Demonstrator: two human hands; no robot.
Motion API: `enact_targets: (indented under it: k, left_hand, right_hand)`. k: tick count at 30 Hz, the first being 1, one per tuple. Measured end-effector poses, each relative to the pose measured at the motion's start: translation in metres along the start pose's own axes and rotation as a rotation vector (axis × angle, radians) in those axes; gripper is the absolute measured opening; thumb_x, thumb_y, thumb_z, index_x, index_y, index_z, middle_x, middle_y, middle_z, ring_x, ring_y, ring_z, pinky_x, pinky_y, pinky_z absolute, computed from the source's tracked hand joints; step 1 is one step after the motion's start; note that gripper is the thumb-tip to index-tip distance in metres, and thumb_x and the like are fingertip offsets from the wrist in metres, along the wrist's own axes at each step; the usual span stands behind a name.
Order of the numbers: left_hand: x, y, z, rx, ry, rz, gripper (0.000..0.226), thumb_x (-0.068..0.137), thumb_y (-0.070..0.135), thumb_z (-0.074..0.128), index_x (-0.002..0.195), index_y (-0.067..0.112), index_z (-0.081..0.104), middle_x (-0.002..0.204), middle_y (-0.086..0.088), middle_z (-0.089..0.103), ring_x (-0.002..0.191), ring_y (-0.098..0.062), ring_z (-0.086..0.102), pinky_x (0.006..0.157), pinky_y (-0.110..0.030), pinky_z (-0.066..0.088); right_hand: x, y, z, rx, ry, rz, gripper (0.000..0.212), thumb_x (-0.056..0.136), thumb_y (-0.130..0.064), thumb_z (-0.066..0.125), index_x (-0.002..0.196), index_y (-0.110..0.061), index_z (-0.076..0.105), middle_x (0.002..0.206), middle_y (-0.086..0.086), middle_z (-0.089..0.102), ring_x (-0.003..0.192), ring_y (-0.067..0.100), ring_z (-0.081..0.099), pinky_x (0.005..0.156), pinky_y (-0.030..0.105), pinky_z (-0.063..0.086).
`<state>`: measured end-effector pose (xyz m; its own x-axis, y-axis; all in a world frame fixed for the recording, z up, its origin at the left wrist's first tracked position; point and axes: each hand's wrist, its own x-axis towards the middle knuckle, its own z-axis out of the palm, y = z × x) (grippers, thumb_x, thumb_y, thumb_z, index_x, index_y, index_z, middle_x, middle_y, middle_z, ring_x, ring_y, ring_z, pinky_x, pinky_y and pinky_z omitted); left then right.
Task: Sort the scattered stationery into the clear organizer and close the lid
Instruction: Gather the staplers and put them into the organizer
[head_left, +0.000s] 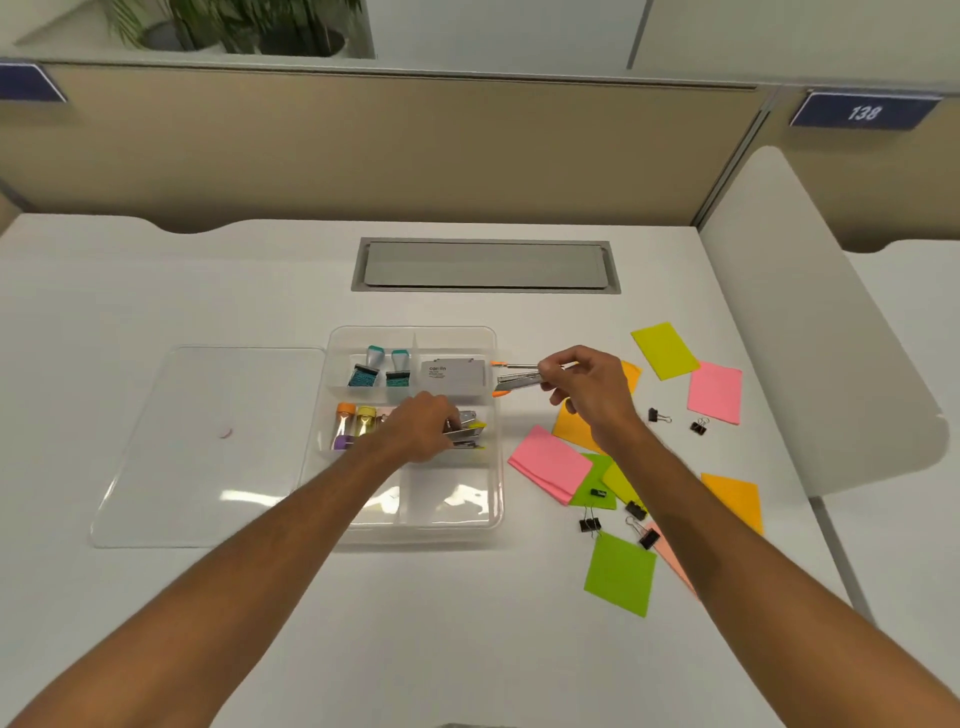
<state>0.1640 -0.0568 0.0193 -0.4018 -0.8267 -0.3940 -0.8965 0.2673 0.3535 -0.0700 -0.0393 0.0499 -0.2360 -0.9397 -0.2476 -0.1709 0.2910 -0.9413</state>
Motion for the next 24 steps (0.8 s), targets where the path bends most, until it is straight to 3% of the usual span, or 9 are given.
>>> enact_targets:
  k: [6,10,14,17,20,24]
  left_hand:
    - [0.002,-0.004,-0.001,0.062,0.042,0.04,0.011,0.082,0.019,0.07,0.092,0.016,0.068,0.095,-0.008,0.069,0.085,-0.024,0.063,0.07,-0.029,0.047]
    - [-0.001,-0.007,-0.001,0.045,0.067,0.058,0.011,0.083,0.013,0.066,0.091,0.011,0.071,0.093,-0.009,0.071,0.085,-0.027,0.065,0.076,-0.035,0.054]
    - [-0.008,-0.018,-0.005,-0.128,0.254,-0.001,0.014,0.083,0.005,0.06,0.089,0.01,0.072,0.088,-0.007,0.073,0.084,-0.024,0.065,0.076,-0.035,0.053]
    - [-0.017,-0.028,-0.009,-0.202,0.459,-0.068,0.018,0.089,0.006,0.055,0.095,0.011,0.071,0.091,-0.005,0.073,0.083,-0.022,0.066,0.073,-0.034,0.054]
    - [-0.022,-0.034,-0.011,-0.201,0.531,-0.089,0.017,0.093,0.013,0.057,0.105,0.013,0.068,0.099,-0.004,0.073,0.086,-0.022,0.067,0.079,-0.039,0.057]
    - [-0.026,-0.036,-0.008,-0.217,0.529,-0.1,0.016,0.093,0.018,0.059,0.107,0.015,0.067,0.102,-0.002,0.072,0.086,-0.021,0.067,0.079,-0.039,0.057]
  right_hand:
    - [-0.008,0.003,0.018,-0.032,0.022,0.03,0.011,0.08,-0.022,0.075,0.082,-0.012,0.07,0.072,0.008,0.074,0.046,0.013,0.054,0.04,0.016,0.036]
    - [-0.011,0.004,0.031,-0.032,0.06,0.071,0.007,0.081,-0.016,0.073,0.08,-0.01,0.07,0.072,0.01,0.074,0.041,0.007,0.053,0.036,0.015,0.034]
    - [-0.013,0.005,0.047,-0.159,0.014,0.094,0.005,0.08,-0.008,0.068,0.079,-0.012,0.071,0.073,0.009,0.075,0.04,0.006,0.053,0.035,0.015,0.034]
    - [-0.013,0.006,0.064,-0.332,-0.053,0.041,0.008,0.079,-0.01,0.066,0.08,-0.016,0.072,0.075,0.007,0.075,0.049,0.011,0.056,0.05,0.022,0.045]
    - [-0.01,0.008,0.08,-0.47,-0.108,0.02,0.008,0.081,-0.016,0.067,0.086,-0.016,0.073,0.087,0.007,0.075,0.077,0.021,0.068,0.077,0.035,0.056]
    - [-0.007,0.01,0.097,-0.568,-0.135,0.023,0.008,0.084,-0.019,0.066,0.089,-0.018,0.072,0.097,0.007,0.073,0.092,0.026,0.068,0.084,0.039,0.056]
